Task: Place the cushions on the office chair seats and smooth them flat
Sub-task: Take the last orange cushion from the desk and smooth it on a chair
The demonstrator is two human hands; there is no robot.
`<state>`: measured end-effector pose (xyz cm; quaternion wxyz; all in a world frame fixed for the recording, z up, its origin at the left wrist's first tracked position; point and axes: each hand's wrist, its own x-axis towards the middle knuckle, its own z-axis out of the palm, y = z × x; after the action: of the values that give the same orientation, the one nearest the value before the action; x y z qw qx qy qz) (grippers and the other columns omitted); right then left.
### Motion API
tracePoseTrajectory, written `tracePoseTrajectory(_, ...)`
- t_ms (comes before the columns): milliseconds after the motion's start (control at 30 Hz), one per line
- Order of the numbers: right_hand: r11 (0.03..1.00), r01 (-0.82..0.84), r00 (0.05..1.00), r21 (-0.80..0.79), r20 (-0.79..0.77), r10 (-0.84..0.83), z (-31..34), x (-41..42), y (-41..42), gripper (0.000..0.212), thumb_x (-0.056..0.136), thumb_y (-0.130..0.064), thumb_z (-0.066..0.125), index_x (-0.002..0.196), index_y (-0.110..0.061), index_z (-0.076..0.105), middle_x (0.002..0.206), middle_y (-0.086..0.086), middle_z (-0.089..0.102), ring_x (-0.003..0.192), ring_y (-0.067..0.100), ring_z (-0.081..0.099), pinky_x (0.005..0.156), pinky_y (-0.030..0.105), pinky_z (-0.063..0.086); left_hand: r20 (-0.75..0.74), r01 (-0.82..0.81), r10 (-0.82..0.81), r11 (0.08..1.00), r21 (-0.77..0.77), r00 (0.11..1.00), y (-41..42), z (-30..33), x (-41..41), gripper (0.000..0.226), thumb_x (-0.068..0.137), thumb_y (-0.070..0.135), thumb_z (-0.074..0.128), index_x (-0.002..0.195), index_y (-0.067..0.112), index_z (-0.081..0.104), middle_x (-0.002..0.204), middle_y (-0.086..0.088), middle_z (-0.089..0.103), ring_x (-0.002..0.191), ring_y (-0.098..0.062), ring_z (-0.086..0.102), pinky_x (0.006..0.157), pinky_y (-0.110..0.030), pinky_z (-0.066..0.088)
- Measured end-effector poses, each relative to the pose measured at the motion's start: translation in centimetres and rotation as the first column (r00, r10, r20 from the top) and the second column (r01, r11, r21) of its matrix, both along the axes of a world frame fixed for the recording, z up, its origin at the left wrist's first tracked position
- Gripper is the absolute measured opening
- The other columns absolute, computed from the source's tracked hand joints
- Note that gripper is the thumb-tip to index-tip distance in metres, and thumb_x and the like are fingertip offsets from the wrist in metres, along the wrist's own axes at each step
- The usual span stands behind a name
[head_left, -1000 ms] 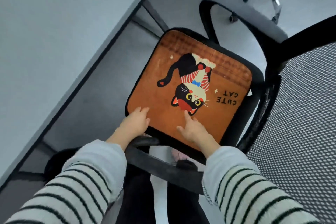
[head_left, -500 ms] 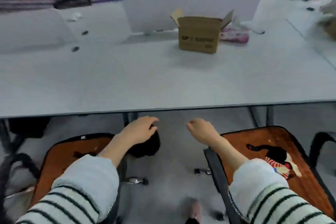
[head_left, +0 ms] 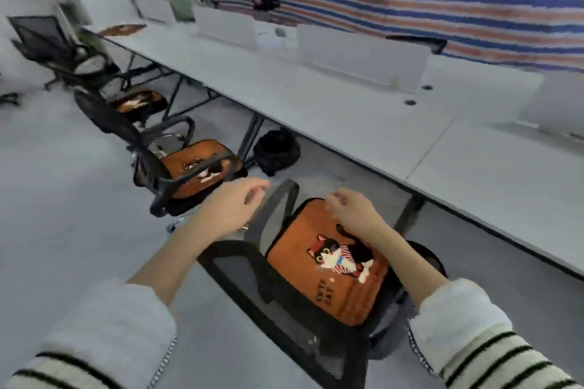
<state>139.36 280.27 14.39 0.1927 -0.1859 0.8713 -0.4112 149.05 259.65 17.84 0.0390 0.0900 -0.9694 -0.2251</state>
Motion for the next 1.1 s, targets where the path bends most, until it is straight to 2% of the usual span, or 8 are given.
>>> tracePoseTrajectory(133, 0.987, -0.157, 0.987, -0.023, -0.032, 0.156, 0.3, 0.8, -11.4, 0.037, 0.099, -0.033, 0.040, 0.126, -0.012, 0.055, 0.119, 0.008, 0.063, 0.106, 0.023, 0.062, 0.081, 0.026, 0.043, -0.011, -0.105, 0.104, 0.994, -0.020, 0.994, -9.1, -0.9, 3.2, 0.031, 0.097, 0.025, 0.042, 0.122, 0.022, 0.058, 0.124, 0.003, 0.061, 0.109, -0.014, 0.058, 0.092, -0.030, 0.046)
tracePoseTrajectory(333, 0.964, -0.266, 0.961, 0.032, -0.069, 0.267, 0.2, -2.4, -26.9, 0.035, 0.100, -0.031, 0.039, 0.126, -0.015, 0.055, 0.118, 0.005, 0.064, 0.106, 0.020, 0.058, 0.082, 0.022, 0.038, -0.010, -0.167, 0.166, 0.984, -0.068, 0.986, -22.7, -1.8, 1.2, 0.030, 0.096, 0.024, 0.042, 0.121, 0.025, 0.059, 0.118, 0.004, 0.061, 0.092, -0.014, 0.060, 0.083, -0.031, 0.048)
tracePoseTrajectory(467, 0.970, -0.242, 0.969, -0.006, -0.060, 0.241, -0.1, -7.6, -37.0, 0.037, 0.098, -0.034, 0.041, 0.128, -0.016, 0.053, 0.122, 0.007, 0.062, 0.112, 0.023, 0.058, 0.091, 0.031, 0.045, -0.037, -0.150, 0.147, 0.986, -0.073, 0.988, -32.7, -0.7, -4.0, 0.031, 0.096, 0.024, 0.041, 0.122, 0.023, 0.058, 0.122, 0.004, 0.061, 0.110, -0.016, 0.057, 0.094, -0.037, 0.047)
tracePoseTrajectory(600, 0.974, -0.225, 0.972, -0.022, -0.072, 0.223, 1.4, -11.7, -47.1, 0.037, 0.098, -0.034, 0.041, 0.127, -0.015, 0.054, 0.124, 0.006, 0.062, 0.113, 0.022, 0.058, 0.099, 0.034, 0.045, -0.061, -0.168, 0.164, 0.984, -0.055, 0.985, -42.3, 1.9, -7.7, 0.032, 0.097, 0.024, 0.041, 0.125, 0.021, 0.057, 0.125, 0.004, 0.059, 0.113, -0.012, 0.056, 0.095, -0.025, 0.042)
tracePoseTrajectory(700, 0.971, -0.238, 0.965, -0.022, -0.114, 0.234, 3.0, -14.1, -55.0, 0.036, 0.099, -0.034, 0.040, 0.125, -0.015, 0.056, 0.122, 0.006, 0.064, 0.110, 0.021, 0.060, 0.081, 0.027, 0.048, -0.083, -0.212, 0.210, 0.977, -0.008, 0.974, -49.7, 3.2, -9.3, 0.032, 0.098, 0.024, 0.040, 0.126, 0.021, 0.056, 0.121, 0.002, 0.060, 0.108, -0.014, 0.056, 0.092, -0.026, 0.043)
tracePoseTrajectory(767, 0.964, -0.265, 0.958, -0.034, -0.125, 0.259, 3.6, -15.8, -61.7, 0.036, 0.099, -0.034, 0.039, 0.123, -0.015, 0.057, 0.119, 0.005, 0.064, 0.105, 0.021, 0.062, 0.068, 0.021, 0.044, -0.105, -0.237, 0.239, 0.971, 0.028, 0.965, -55.9, 3.5, -10.4, 0.032, 0.098, 0.023, 0.040, 0.126, 0.021, 0.055, 0.120, 0.002, 0.060, 0.105, -0.012, 0.056, 0.089, -0.024, 0.042)
tracePoseTrajectory(900, 0.947, -0.322, 0.936, -0.016, -0.153, 0.316, 3.8, -18.0, -73.4, 0.035, 0.099, -0.032, 0.039, 0.124, -0.014, 0.057, 0.120, 0.006, 0.064, 0.107, 0.021, 0.061, 0.085, 0.026, 0.043, -0.120, -0.249, 0.253, 0.967, 0.043, 0.960, -66.6, 3.0, -12.2, 0.032, 0.098, 0.021, 0.040, 0.126, 0.019, 0.055, 0.121, 0.001, 0.060, 0.108, -0.013, 0.056, 0.089, -0.021, 0.039)
tracePoseTrajectory(1100, 0.956, -0.294, 0.946, -0.011, -0.144, 0.290, 3.3, -21.4, -94.3, 0.034, 0.099, -0.033, 0.040, 0.122, -0.015, 0.058, 0.118, 0.006, 0.064, 0.108, 0.023, 0.060, 0.093, 0.033, 0.046, -0.107, -0.261, 0.272, 0.959, 0.110, 0.956, -87.5, 2.4, -14.8, 0.032, 0.098, 0.022, 0.041, 0.126, 0.020, 0.056, 0.120, 0.001, 0.060, 0.112, -0.016, 0.055, 0.092, -0.023, 0.039)
